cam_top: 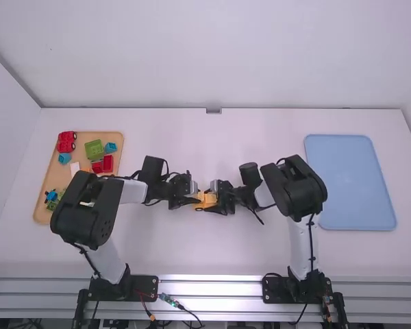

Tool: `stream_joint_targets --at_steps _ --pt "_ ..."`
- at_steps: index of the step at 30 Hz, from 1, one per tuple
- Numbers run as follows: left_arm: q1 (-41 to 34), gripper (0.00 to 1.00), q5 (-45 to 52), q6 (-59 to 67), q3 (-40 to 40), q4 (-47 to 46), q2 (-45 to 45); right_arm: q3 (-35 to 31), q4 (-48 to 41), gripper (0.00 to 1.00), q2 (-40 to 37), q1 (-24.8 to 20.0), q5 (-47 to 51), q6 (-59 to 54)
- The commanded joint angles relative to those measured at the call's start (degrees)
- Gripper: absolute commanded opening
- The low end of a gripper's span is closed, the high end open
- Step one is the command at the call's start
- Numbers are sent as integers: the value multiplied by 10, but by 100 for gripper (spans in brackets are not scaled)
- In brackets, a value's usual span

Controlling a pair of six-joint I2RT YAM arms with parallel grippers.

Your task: Assemble lego blocks to make yellow taxi

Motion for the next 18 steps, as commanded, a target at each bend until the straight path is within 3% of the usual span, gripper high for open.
stream_joint_targets --at_steps 1,18 --pt "-7 2 28 9 2 4 14 -2 -7 47 11 -2 20 -8" --pt "-8 2 49 30 5 -18 22 12 -8 44 11 -1 21 17"
